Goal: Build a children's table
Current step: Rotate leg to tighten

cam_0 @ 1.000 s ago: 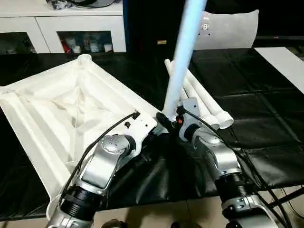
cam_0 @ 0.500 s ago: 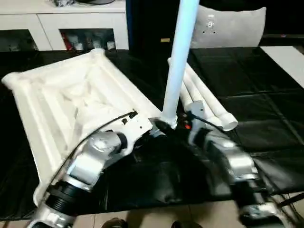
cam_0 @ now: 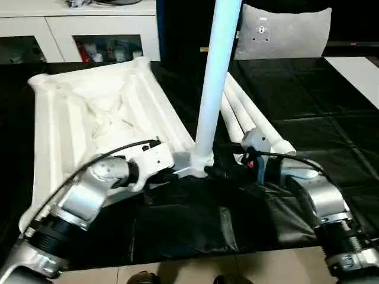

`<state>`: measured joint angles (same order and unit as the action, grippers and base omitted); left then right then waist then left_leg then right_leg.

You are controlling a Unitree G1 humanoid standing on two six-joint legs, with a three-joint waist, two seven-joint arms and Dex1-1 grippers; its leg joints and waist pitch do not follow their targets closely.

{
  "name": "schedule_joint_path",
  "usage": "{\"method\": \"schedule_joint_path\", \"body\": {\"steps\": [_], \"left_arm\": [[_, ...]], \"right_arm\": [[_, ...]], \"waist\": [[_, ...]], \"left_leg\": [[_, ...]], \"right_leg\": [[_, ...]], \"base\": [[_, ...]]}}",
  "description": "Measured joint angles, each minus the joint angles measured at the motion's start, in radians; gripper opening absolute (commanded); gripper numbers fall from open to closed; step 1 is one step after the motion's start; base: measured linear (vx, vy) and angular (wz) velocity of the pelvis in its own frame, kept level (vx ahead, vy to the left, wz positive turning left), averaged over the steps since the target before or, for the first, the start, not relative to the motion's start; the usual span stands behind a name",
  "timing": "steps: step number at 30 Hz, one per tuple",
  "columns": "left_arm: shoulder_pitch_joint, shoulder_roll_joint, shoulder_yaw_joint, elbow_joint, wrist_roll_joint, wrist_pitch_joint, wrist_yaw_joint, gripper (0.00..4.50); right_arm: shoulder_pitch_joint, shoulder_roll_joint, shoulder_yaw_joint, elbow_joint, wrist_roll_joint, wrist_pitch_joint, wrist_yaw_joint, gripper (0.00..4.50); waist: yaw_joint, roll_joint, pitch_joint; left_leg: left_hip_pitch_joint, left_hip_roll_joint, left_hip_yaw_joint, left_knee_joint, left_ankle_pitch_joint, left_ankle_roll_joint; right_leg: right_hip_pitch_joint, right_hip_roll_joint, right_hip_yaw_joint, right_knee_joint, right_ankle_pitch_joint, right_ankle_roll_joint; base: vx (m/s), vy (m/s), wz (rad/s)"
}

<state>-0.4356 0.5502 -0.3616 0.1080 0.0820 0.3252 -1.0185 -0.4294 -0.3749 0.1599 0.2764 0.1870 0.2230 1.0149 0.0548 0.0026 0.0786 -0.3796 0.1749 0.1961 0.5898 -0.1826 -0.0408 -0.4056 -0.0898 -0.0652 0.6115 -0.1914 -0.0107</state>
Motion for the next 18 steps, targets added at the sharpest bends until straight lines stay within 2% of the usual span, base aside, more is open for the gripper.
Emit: {"method": "schedule_joint_path", "body": {"steps": [12, 18], "left_arm": [[-0.02, 0.069, -0.037, 0.021, -0.011, -0.107, -0.154, 0.0], [-0.029, 0.068, -0.05, 0.027, -0.01, -0.128, -0.172, 0.0]], "right_arm": [[-0.022, -0.021, 0.084, 0.023, -0.041, -0.103, 0.097, 4.43], [-0.042, 0.007, 0.089, 0.055, -0.042, -0.123, 0.1, 4.43]], "waist": [[0.011, 0.0, 0.0], [0.018, 0.0, 0.0]], "left_leg": [[-0.001, 0.0, 0.0, 0.001, 0.0, 0.0], [-0.001, 0.0, 0.0, 0.003, 0.0, 0.0]], "right_leg": [[0.001, 0.0, 0.0, 0.0, 0.0, 0.0], [0.002, -0.001, 0.0, 0.001, 0.0, -0.001]], "base": [[0.0, 0.0, 0.0], [0.0, 0.0, 0.0]]}}
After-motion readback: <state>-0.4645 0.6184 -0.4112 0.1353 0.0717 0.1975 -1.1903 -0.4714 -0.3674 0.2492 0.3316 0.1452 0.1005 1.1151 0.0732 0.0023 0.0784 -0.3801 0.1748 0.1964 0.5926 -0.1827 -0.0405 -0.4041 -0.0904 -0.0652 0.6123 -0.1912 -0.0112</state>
